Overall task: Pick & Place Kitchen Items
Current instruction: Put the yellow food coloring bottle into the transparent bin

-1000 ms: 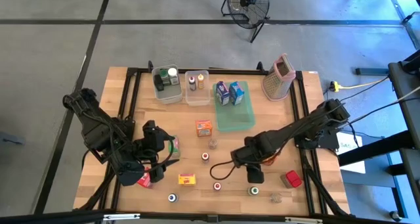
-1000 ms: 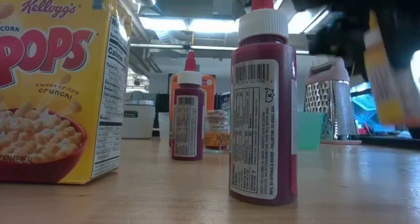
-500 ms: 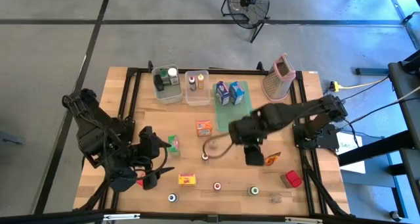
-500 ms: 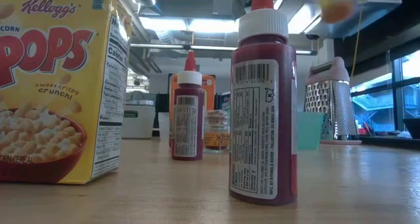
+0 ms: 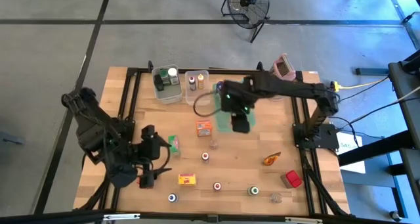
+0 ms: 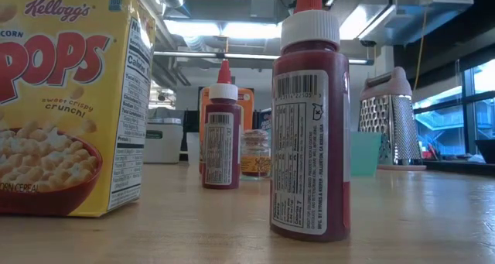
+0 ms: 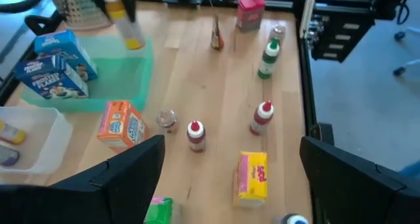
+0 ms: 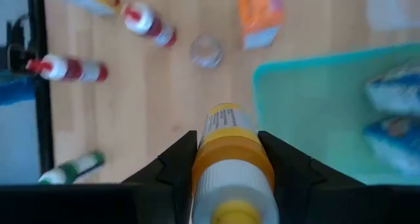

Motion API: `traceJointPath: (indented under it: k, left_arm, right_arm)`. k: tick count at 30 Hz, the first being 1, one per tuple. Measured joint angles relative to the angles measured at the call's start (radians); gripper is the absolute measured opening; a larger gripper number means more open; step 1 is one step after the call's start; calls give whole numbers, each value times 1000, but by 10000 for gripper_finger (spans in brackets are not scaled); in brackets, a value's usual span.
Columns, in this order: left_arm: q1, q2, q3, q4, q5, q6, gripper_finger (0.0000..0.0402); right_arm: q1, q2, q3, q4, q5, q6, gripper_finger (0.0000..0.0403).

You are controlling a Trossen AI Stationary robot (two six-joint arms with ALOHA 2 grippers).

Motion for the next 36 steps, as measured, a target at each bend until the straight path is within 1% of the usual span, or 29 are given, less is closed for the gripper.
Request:
traceJointPath:
  k: [3, 6, 11, 13, 15, 20, 22, 28, 36]
  left_arm:
    - [38, -27, 0, -28, 21, 38, 349]
    - [76, -55, 0, -71, 8, 57, 349]
    - [119, -99, 0, -138, 13, 42, 349]
    - [125, -110, 0, -159, 13, 24, 349]
    - [129, -117, 0, -173, 13, 15, 349]
    - [129, -120, 0, -181, 10, 15, 349]
    - [132, -120, 0, -183, 8, 14, 349]
    - [170, -120, 0, -186, 5, -3, 349]
    - [223, -120, 0, -186, 26, -4, 349]
  right_arm:
    - [-53, 65, 75, -8, -8, -82, 145]
    - [-99, 148, 200, -47, -11, -166, 145]
    - [-176, 303, 433, -104, -11, -251, 145]
    - [-202, 352, 486, -106, -11, -265, 145]
    - [-227, 360, 457, -55, -11, -274, 145]
    - [-276, 420, 454, -45, -10, -290, 145]
    - [-289, 435, 454, -12, -10, -290, 145]
    - [-295, 456, 454, 62, -14, -308, 145]
    - [-311, 454, 454, 170, -14, -314, 145]
